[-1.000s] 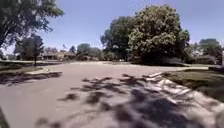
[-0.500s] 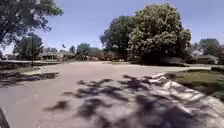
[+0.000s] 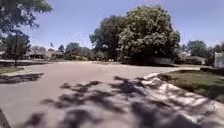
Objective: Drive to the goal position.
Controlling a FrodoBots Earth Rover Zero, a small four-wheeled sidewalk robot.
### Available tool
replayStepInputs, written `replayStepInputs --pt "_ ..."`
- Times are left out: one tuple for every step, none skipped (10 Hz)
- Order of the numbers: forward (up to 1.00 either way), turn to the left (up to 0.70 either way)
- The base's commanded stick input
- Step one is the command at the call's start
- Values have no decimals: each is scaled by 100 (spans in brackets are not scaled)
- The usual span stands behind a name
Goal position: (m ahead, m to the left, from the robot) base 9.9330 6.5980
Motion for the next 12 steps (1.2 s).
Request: replayStepInputs --pt "70 0" --pt "70 0" --pt "70 0" --pt "70 0" --pt "70 0" --pt "70 0" --pt "70 0" --pt "70 0" --pt "70 0" --pt "70 0" --pt "70 0" --pt "70 0"
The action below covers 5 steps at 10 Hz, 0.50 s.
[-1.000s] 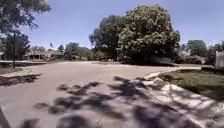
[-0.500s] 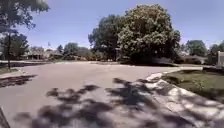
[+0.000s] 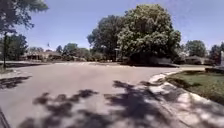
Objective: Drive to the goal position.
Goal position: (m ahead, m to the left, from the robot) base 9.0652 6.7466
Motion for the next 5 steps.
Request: replayStepInputs --pt "70 0" --pt "70 0" --pt "70 0" --pt "70 0" --pt "70 0"
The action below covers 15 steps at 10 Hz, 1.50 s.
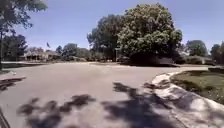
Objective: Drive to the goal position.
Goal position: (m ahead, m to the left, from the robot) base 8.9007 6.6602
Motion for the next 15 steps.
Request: replayStepInputs --pt "70 0" --pt "70 0" --pt "70 0" --pt "70 0" --pt "70 25" --pt "70 35" --pt "70 35" --pt "70 35" --pt "70 35" --pt "70 0" --pt "70 0" --pt "70 0" --pt "70 0" --pt "70 0" --pt "70 0"
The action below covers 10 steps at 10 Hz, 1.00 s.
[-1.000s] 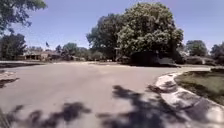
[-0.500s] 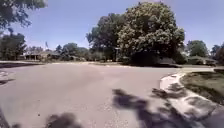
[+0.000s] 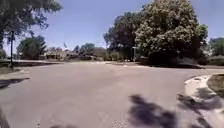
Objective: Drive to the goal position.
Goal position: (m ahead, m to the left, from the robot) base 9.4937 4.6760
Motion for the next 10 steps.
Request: replayStepInputs --pt "70 0" --pt "70 0" --pt "70 0" --pt "70 0" --pt "70 0" --pt "70 0" --pt "70 0" --pt "70 -13" --pt "70 -27" --pt "70 -35"
